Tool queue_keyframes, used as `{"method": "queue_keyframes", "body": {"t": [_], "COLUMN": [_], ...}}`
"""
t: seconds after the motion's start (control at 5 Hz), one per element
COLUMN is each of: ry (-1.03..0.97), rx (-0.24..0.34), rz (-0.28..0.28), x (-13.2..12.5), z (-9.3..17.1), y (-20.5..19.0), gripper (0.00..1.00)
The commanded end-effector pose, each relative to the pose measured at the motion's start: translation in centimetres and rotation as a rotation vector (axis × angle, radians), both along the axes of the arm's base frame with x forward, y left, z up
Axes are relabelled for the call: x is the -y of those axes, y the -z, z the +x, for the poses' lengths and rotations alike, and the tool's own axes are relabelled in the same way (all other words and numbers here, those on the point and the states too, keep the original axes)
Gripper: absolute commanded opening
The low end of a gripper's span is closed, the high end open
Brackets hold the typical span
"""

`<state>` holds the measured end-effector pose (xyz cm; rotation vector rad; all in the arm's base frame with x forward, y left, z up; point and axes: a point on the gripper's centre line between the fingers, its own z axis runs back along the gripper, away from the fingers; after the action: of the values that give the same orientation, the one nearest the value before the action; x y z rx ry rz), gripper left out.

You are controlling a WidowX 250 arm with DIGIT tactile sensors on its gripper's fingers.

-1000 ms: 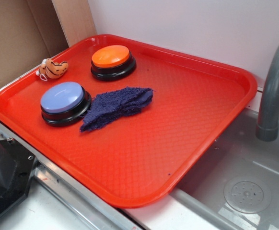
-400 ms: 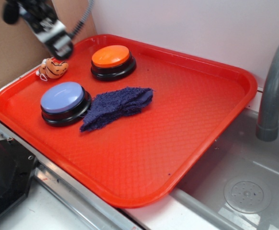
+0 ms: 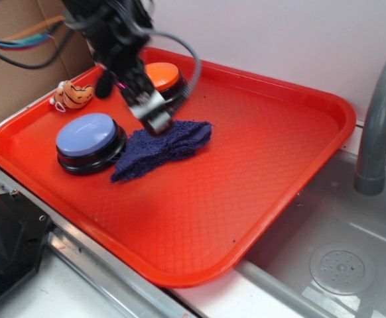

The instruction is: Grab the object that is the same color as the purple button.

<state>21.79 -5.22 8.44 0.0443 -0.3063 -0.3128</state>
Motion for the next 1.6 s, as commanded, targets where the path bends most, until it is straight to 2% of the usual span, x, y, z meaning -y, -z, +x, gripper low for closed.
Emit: {"method": "queue_keyframes", "body": {"t": [0.0, 0.2, 0.4, 0.8, 1.0, 1.2, 1.4], "ry": [-0.018, -0.023, -0.076, -0.096, -0.155, -0.209, -0.271], "rx": [0.004, -0.012, 0.006, -0.01, -0.021, -0.048, -0.156], "rz": [0.037, 0.019, 0.01, -0.015, 0.004, -0.016, -0.01], "x": [-0.1, -0.2, -0.1, -0.5, -0.7, -0.8, -1.2], "z": [3.1, 3.5, 3.2, 2.8, 2.9, 3.1, 3.1], "y": [4.4, 5.8, 6.6, 6.3, 5.4, 3.2, -0.6], "gripper": [1.0, 1.0, 0.0, 0.0, 0.0, 0.0, 0.0]}}
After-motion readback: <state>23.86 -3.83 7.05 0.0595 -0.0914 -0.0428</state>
